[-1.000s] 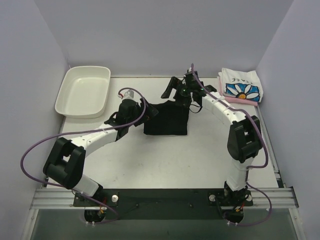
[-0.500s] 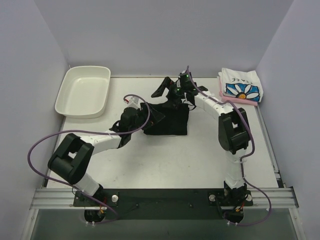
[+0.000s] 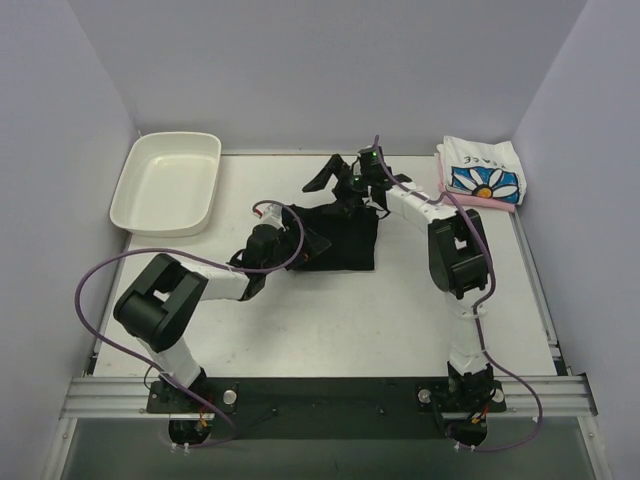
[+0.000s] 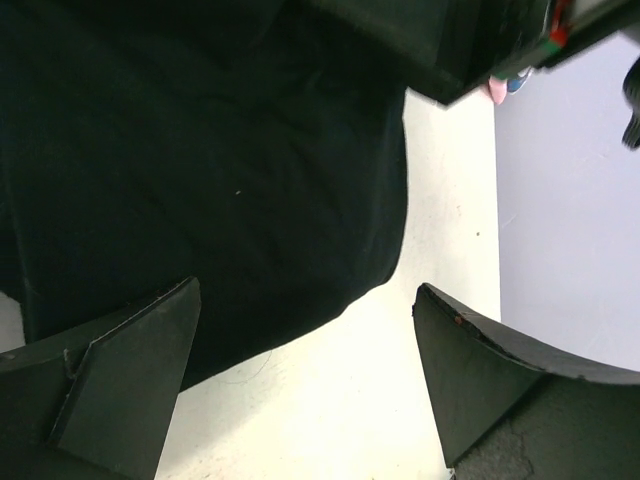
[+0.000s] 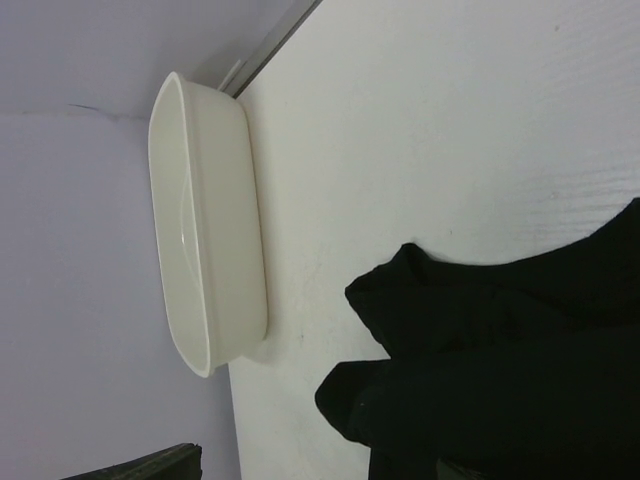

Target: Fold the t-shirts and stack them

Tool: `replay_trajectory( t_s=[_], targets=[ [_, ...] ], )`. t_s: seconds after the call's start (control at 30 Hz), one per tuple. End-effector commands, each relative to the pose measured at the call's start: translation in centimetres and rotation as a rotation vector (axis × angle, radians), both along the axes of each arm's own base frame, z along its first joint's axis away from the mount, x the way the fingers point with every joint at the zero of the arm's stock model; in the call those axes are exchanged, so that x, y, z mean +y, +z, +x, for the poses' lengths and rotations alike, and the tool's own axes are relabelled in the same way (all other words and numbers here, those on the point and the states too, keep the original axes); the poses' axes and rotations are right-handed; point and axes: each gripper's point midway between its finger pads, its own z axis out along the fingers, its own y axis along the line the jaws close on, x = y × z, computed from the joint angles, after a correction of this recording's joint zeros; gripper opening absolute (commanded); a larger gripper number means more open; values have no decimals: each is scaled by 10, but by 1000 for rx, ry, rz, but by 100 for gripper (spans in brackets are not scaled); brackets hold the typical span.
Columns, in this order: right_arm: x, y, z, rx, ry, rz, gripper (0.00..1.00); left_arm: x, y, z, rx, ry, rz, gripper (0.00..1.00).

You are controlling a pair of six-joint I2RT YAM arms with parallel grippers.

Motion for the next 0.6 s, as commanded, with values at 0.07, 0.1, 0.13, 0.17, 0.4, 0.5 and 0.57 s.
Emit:
replay_trajectory(
  t_s=[0.07,0.1,0.13,0.17,0.4,0.5,0.57],
  targets=[
    [-2,-9,34,2,-17,51,100,-5,-9,-7,-16,-25,-39,97],
    [-3,-13,36,7,-21,52,100,-6,-11,-7,-14,-26,-40,97],
    [-3,-22,39,21,-24,49,100,-7,-16,-9,-5,-29,-36,98],
    [-3,-20,44,9,-29,54,100,-7,-19,-10,2,-33,-32,97],
    [-1,-39,73,-24,-53,56,100,-18,-38,-23,37,-73,-21,97],
    [-1,-45,85,-62,-58,83,100,-21,-42,-28,39,-87,-14,98],
    [0,-46,89,-79,-40,101,100,-23,-40,-29,35,-92,-20,98]
  ],
)
